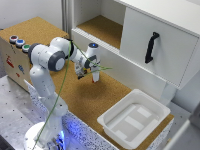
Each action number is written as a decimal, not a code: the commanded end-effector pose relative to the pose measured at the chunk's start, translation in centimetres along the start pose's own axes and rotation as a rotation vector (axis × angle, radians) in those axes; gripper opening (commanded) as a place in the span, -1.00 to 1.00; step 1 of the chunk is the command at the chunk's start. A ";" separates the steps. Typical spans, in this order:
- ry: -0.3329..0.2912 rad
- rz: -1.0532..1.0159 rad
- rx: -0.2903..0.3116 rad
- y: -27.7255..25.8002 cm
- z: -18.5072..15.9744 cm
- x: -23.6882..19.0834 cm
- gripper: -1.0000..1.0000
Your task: Put the pink block inside the left cabinet
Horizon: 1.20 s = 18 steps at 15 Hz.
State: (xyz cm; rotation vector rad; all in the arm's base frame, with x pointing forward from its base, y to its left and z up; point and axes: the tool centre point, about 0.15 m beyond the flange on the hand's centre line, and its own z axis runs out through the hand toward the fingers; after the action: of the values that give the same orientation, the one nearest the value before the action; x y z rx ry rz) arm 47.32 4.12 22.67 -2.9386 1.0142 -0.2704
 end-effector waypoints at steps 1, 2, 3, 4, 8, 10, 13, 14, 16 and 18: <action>0.117 -0.226 -0.121 -3.8 -8.6 1.8 -1.00; 0.146 -0.283 -0.130 -4.7 -10.3 2.3 -1.00; 0.153 -0.336 -0.117 -5.6 -11.6 2.8 -1.00; 0.182 -0.391 -0.111 -6.6 -13.4 3.4 -1.00; 0.280 -0.550 -0.048 -10.4 -19.9 5.5 -1.00; 0.318 -0.623 0.007 -12.5 -22.2 6.7 -1.00; 0.343 -0.725 0.064 -15.9 -24.0 9.1 -1.00; 0.355 -0.746 0.075 -16.8 -24.4 9.7 -1.00; 0.379 -0.800 0.082 -18.8 -25.1 11.2 -1.00; 0.366 -0.835 0.098 -20.6 -24.8 12.5 -1.00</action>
State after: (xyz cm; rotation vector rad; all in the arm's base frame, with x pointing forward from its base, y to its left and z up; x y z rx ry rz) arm 58.58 11.81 48.97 -3.0644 -0.1437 -0.9458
